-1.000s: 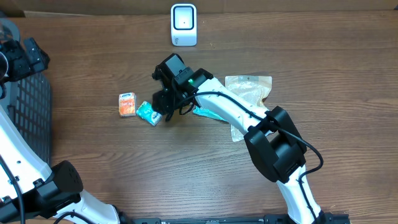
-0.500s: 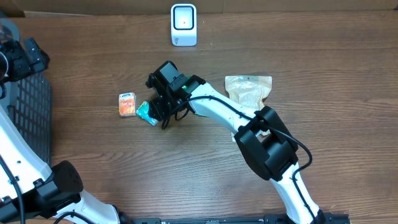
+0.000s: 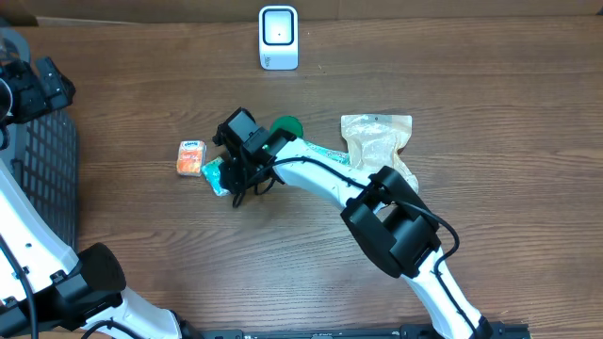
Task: Scan the item barcode
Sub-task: 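Reach the right gripper to the small teal packet and grasp it, then carry the teal packet to the white scanner and hold it over it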
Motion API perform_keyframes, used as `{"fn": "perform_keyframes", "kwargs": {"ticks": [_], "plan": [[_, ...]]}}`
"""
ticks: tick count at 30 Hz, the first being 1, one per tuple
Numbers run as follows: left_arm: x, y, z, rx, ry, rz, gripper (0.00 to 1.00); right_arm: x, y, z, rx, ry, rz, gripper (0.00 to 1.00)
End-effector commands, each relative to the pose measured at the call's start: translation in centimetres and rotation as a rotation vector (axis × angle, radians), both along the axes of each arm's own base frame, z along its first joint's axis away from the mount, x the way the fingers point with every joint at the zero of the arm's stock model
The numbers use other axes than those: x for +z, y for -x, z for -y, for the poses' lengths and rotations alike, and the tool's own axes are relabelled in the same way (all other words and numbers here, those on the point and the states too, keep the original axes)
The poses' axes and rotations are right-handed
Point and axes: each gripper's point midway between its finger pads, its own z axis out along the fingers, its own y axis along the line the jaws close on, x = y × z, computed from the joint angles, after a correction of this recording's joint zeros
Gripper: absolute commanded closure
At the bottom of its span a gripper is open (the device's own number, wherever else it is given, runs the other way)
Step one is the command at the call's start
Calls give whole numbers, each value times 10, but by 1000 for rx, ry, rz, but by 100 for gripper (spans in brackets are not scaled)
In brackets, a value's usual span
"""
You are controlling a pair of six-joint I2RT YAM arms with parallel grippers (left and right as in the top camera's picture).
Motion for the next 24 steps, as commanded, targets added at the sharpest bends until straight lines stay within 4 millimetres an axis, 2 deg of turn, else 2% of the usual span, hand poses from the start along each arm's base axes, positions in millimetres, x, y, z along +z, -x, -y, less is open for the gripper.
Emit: {"fn": "perform_keyframes", "kwargs": {"ticks": [1,2,5,9,12,14,15,16,17,18,20,24], "plan": [[10,2,4,-24,-23,24,0,-16,-1,8,-101,43,-59,92],[10,2,4,-24,-23,24,0,-17,0,9,-106,44,-64,96],[10,2,4,-24,-23,23,1,-12,4,8,-93,22,-100,96],[10,2,4,-24,-23,24,1,35,-7,11,-75,-110,-173,96],[10,2,4,-24,-23,24,0,92,-20,24,-67,-247,-210,96],[10,2,4,-24,-23,24,0,146,-27,38,-35,-393,-230,96],[10,2,4,-24,-23,23,0,164,-28,44,-24,-442,-236,96],[10,2,4,-24,-23,24,0,190,-30,55,-5,-514,-245,96],[10,2,4,-24,-23,24,0,238,-36,84,22,-643,-246,96],[10,2,4,-24,-23,24,1,255,-38,95,34,-689,-244,96],[10,2,4,-24,-23,24,0,274,-41,113,38,-743,-245,96],[10,2,4,-24,-23,24,0,297,-45,142,64,-841,-279,96]]}}
